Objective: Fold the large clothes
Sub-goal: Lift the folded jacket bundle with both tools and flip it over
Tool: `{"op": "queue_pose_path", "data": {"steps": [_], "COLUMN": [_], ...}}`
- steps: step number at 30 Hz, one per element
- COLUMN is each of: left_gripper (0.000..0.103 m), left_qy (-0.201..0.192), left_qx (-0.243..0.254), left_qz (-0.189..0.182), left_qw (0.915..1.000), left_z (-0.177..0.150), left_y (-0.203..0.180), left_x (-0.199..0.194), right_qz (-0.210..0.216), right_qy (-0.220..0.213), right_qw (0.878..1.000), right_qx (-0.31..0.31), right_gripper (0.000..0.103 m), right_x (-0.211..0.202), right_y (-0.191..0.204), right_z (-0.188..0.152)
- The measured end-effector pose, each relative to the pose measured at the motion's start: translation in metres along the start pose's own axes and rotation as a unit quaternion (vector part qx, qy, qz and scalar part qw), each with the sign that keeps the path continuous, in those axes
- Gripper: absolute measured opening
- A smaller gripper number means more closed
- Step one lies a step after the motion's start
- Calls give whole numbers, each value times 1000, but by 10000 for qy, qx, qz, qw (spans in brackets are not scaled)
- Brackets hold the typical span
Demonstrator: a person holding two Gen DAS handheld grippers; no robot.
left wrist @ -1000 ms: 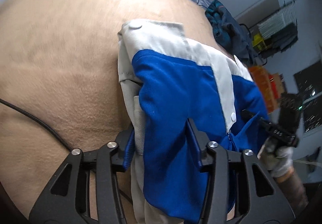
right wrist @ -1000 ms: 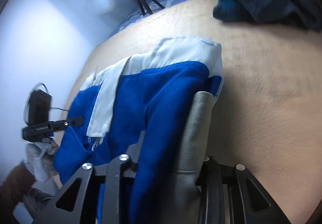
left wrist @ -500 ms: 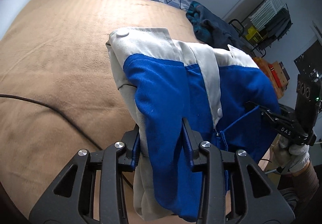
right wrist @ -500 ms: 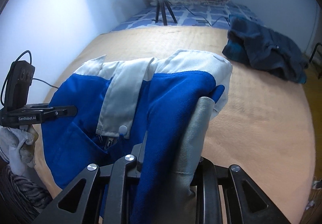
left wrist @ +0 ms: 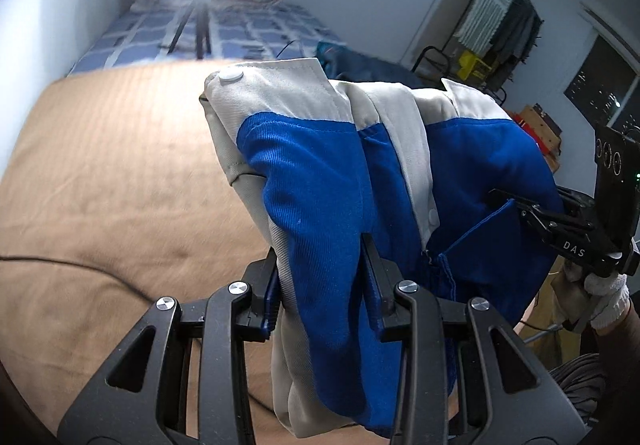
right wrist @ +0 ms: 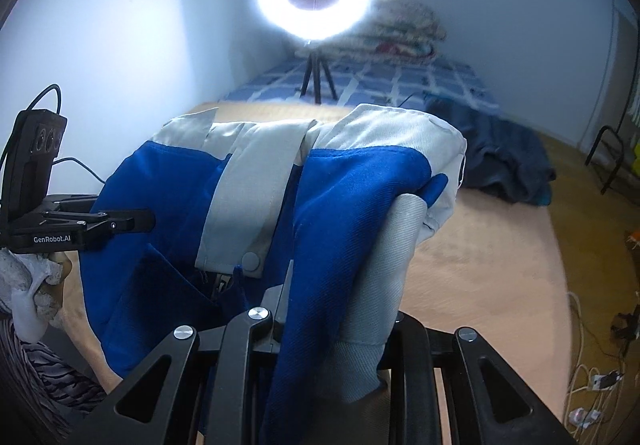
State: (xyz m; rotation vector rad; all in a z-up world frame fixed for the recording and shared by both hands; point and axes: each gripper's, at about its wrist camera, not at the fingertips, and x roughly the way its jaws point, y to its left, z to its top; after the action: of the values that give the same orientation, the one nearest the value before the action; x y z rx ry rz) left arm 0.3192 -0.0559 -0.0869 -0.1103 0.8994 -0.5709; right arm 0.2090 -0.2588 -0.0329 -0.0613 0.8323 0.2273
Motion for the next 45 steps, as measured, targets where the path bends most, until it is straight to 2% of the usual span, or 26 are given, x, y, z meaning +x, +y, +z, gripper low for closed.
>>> {"op": "queue_pose_path", "data": {"steps": [11,18,23,30,36,41,45], "left_gripper": [34,34,33,33,33,33,33], "left_qy": [-252,-261,-277,-417,-529,-592,-677], "left_qx": [611,670,716,743,709,639,640], "left_qz": [-227,-423,-573,-727,-745,-729,-691], "left_qw": [9976,9965,9954,9937,9933,9935,9932], "left_z": [62,92,129,199,256,299,320], "left_y": [-47,-62,-74,-85,-88,-86,-85], "left_x": [47,88,122,173,216,248,267], "right_qz": [-399,-672,-798,-879,-963,-862,-711], "right_qy": [-316,-360,-384,-531,-663,-742,-767], "right_qw": [9984,9967,9956,9935,9919,9913,9913], "right_qx": [229,267,306,492,507,668,804], "right_gripper": [21,21,21,21,21,21,21], "right_x": [-6,5,13,32,67,95,118], "right_y": [-59,-95,-126,-191,-235,-271,-296], "right_z": [23,43,60,104,151,180,196]}}
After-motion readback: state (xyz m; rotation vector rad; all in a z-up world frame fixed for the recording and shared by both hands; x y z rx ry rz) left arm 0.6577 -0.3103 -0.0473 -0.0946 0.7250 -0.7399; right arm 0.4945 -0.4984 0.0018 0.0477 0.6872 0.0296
